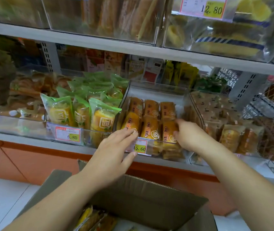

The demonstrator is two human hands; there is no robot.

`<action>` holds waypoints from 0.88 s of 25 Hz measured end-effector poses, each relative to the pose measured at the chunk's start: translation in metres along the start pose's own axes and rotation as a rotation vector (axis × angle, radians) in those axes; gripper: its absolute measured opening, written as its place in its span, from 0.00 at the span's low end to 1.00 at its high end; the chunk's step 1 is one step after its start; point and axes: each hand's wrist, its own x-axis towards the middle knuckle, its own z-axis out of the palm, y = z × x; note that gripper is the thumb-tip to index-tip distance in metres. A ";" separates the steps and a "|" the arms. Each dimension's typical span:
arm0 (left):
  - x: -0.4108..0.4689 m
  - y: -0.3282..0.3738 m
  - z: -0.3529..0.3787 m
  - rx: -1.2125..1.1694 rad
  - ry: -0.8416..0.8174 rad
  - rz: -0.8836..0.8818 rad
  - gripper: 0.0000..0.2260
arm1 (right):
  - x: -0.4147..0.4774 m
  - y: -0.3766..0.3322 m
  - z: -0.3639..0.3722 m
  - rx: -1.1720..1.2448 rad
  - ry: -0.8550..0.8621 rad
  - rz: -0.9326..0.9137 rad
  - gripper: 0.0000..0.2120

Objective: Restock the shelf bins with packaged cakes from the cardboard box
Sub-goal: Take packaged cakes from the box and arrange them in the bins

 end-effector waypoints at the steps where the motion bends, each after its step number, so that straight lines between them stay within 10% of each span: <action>1: -0.005 -0.001 -0.001 0.001 0.052 0.048 0.22 | -0.013 -0.003 -0.010 0.016 0.092 -0.054 0.23; 5: -0.038 -0.009 0.013 -0.011 0.053 0.141 0.17 | -0.077 -0.013 -0.033 0.255 -0.119 -0.208 0.07; 11: -0.135 -0.058 0.088 -0.020 -0.505 -0.020 0.19 | -0.091 0.008 0.155 -0.332 -0.794 -0.310 0.17; 16: -0.193 -0.064 0.136 -0.131 -0.628 -0.234 0.19 | -0.107 0.064 0.302 -0.132 -0.790 0.037 0.30; 22: -0.187 -0.048 0.202 -0.191 -0.846 -0.314 0.21 | -0.123 0.094 0.353 -0.307 -0.774 -0.059 0.47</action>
